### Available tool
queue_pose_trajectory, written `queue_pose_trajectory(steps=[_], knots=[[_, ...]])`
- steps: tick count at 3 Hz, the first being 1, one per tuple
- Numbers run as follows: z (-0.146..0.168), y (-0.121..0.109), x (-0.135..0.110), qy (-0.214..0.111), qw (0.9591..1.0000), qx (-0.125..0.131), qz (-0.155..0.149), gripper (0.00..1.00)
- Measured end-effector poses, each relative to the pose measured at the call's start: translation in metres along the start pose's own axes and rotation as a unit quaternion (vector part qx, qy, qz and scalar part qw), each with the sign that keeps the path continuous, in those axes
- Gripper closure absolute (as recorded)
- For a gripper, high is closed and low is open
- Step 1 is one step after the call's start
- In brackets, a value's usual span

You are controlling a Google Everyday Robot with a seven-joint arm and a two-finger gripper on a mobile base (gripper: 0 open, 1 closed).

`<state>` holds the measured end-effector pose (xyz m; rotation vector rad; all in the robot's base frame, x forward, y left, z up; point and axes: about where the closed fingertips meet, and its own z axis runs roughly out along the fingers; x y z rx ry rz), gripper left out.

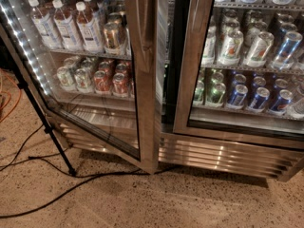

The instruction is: Open left fridge door

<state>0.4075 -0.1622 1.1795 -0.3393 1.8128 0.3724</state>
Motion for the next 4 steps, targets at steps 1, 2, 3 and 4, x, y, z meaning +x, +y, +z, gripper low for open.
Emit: queue_pose_trajectory(steps=[1,2,3,4], knots=[[0.0,0.0,0.0,0.0,1.0,0.0,0.0,0.6],[0.0,0.0,0.0,0.0,1.0,0.0,0.0,0.6],[0.0,0.0,0.0,0.0,1.0,0.0,0.0,0.6],[0.0,0.0,0.0,0.0,1.0,0.0,0.0,0.79]])
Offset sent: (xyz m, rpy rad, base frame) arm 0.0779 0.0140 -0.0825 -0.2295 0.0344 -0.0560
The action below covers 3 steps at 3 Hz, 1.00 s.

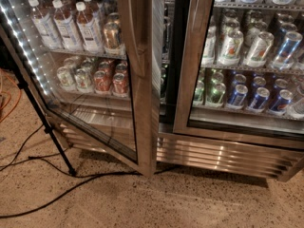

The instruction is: Open left fridge door

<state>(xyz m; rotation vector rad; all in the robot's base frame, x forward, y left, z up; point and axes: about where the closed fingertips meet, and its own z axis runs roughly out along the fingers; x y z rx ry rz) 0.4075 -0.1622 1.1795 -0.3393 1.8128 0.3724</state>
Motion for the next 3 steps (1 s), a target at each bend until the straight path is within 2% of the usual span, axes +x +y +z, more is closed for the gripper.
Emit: queue_pose_trajectory(steps=[1,3], knots=[[0.0,0.0,0.0,0.0,1.0,0.0,0.0,0.83],[0.0,0.0,0.0,0.0,1.0,0.0,0.0,0.83]])
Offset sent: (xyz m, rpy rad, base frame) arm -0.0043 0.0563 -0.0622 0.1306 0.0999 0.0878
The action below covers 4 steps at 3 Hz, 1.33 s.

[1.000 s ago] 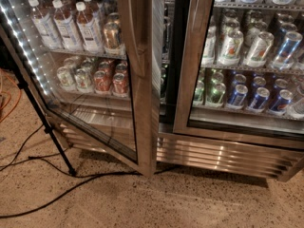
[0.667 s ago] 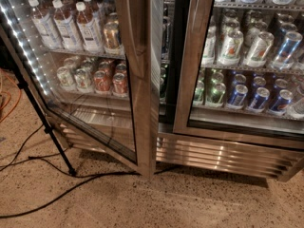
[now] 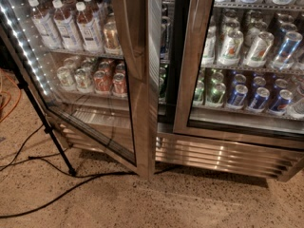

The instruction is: Open left fridge door

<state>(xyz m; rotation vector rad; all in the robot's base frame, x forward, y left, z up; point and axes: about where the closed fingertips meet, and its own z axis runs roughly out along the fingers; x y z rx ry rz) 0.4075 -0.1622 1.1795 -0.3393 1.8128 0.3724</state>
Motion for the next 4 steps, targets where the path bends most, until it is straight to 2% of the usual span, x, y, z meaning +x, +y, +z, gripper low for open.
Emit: queue_pose_trajectory(steps=[1,2,3,4], knots=[[0.0,0.0,0.0,0.0,1.0,0.0,0.0,0.83],[0.0,0.0,0.0,0.0,1.0,0.0,0.0,0.99],[0.0,0.0,0.0,0.0,1.0,0.0,0.0,1.0],[0.03,0.024,0.025,0.006,0.9971,-0.034,0.067,1.0]])
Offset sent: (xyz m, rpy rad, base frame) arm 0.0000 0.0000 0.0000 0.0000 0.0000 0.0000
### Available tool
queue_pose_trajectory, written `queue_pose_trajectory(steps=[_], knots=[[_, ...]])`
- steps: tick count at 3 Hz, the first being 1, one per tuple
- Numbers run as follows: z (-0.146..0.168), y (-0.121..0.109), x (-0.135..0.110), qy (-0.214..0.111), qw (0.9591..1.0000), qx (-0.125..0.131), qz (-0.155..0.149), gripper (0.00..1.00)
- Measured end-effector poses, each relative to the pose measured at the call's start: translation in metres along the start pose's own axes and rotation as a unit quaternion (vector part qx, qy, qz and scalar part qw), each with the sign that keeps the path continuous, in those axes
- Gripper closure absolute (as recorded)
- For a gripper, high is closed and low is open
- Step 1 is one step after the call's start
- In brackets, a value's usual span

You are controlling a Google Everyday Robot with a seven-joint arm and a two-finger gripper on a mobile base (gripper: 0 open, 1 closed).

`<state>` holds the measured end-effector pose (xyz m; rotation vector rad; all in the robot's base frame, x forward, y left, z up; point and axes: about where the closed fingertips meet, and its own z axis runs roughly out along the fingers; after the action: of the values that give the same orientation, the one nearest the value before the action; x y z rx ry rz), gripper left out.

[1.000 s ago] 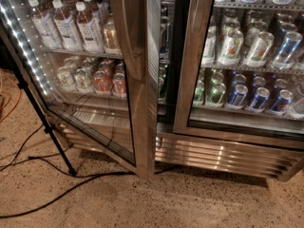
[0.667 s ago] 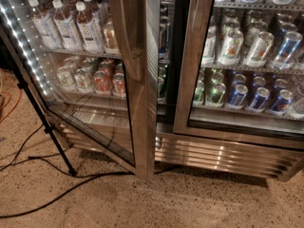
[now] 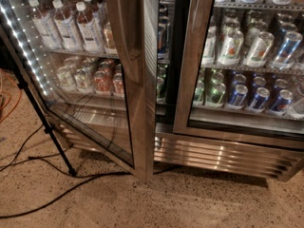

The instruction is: Open left fridge door

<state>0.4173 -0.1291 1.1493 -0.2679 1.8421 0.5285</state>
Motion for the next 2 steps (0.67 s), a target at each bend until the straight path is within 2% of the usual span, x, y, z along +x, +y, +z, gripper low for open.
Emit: queue_pose_trajectory(steps=[1,2], knots=[[0.056,0.028,0.062,0.035,0.9886,-0.054,0.136,1.0],[0.098,0.054,0.129,0.089,0.9651,-0.086,0.231,1.0]])
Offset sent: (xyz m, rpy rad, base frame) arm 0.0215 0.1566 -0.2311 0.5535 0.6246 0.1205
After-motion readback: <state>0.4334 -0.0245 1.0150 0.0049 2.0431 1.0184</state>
